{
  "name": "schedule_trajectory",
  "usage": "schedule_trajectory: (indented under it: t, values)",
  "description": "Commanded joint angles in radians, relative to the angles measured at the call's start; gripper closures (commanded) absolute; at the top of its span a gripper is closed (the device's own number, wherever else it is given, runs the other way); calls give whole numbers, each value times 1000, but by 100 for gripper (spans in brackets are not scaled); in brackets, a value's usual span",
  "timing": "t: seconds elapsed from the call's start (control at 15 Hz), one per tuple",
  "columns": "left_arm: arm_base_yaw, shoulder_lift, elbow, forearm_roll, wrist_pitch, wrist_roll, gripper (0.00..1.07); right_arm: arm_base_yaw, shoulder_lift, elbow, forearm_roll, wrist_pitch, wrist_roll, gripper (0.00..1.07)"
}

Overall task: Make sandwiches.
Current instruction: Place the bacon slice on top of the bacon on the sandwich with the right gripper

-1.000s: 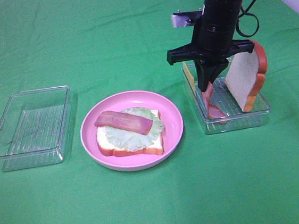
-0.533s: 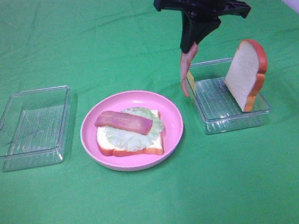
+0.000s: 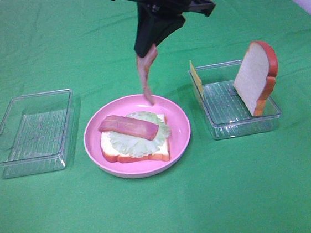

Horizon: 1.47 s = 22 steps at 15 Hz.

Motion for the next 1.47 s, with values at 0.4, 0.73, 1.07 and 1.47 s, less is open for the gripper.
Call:
schedule_trajectory:
  t: [0.4,0.73,1.07,1.47]
  values:
    - [-1,-20,2,-5,-11,2,34,7,254,6,465,-173,-284,107]
    - [-1,-20,2,-5,-11,2,34,5,296,6,289,-236,-186,107]
    - [-1,-20,2,-5,-11,2,34,5,296,6,-125,-233,89,107]
    - [-1,-20,2,-5,-11,2,34,5,296,6,-240,-223,156,81]
